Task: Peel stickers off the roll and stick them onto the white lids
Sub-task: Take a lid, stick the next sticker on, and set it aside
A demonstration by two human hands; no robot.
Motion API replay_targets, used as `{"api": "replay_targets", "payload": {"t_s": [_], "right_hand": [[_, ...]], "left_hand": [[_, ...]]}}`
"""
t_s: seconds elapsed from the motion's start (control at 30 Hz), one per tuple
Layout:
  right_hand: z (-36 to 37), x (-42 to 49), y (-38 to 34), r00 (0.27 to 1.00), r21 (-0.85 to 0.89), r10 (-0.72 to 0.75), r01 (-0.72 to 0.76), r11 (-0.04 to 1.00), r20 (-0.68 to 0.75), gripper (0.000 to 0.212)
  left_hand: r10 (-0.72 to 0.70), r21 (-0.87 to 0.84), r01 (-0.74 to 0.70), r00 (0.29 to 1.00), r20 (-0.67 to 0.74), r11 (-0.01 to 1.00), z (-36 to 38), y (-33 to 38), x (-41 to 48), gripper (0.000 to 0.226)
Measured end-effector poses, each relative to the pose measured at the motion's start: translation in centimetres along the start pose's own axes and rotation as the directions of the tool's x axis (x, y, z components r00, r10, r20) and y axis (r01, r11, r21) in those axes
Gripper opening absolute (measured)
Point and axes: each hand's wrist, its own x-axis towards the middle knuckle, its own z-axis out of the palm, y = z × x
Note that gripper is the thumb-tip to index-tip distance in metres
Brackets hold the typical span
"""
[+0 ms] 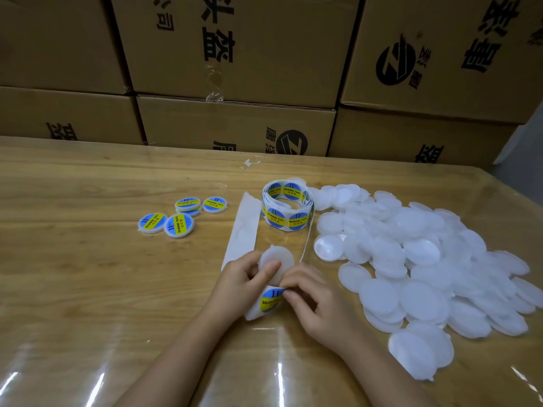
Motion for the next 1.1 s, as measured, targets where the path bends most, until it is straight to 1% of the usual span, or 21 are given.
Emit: {"api": "replay_targets", "payload": {"t_s": [0.13,0.23,0.33,0.43,0.57,0.67,0.77,0.87,1.0,1.1], "right_hand": [[0.2,0.0,0.2,1.000,-0.038,-0.005,0.004,0.999,-0.023,0.014],[0.3,0.0,0.1,0.999,-0.101,-0.012,0.008,0.995,-0.037,0.020],[0.1,0.1,-0.2,0.999,-0.138,-0.047,0.045,0.989,-0.013,0.027],[0.2,0.1,-0.3,0.996,-0.132,-0.087,0.087,0.987,0.011,0.036],[0.3,0.1,-0.5,0.993,-0.110,-0.119,0.119,0.987,0.004,0.031],[0.2,0.1,-0.5,0.994,-0.107,-0.107,0.107,0.988,0.012,0.025],[0.2,0.1,-0.6,0.993,-0.151,-0.114,0.116,0.982,0.017,0.022],[0.3,0.0,-0.8,0.993,-0.217,-0.114,0.116,0.969,0.021,0.011],[0.2,-0.1,-0.9,0.995,-0.227,-0.096,0.090,0.970,-0.016,0.010],[0.2,-0.1,-0.8,0.996,-0.170,-0.066,0.054,0.984,-0.062,0.007]], "left_hand": [[-0.040,0.064,0.033,0.994,0.105,0.997,0.0,0.0,0.0,0.036],[-0.040,0.181,0.010,0.987,0.158,0.983,0.1,0.1,-0.1,0.030],[-0.017,0.343,-0.044,0.985,0.172,0.938,0.2,0.2,-0.1,0.034],[-0.014,0.421,-0.062,0.985,0.175,0.905,0.1,0.5,-0.2,0.040],[-0.046,0.461,-0.038,0.984,0.170,0.887,0.1,0.9,-0.2,0.043],[-0.054,0.488,-0.036,0.984,0.169,0.872,0.1,0.9,-0.2,0.040],[-0.050,0.514,-0.039,0.986,0.159,0.857,0.1,0.8,-0.3,0.034],[-0.023,0.539,-0.044,0.993,0.118,0.841,0.3,0.7,-0.3,0.034],[-0.014,0.536,-0.030,0.997,0.077,0.844,0.3,0.5,-0.2,0.043],[-0.018,0.522,-0.010,0.999,0.050,0.853,0.3,0.4,-0.1,0.046]]}}
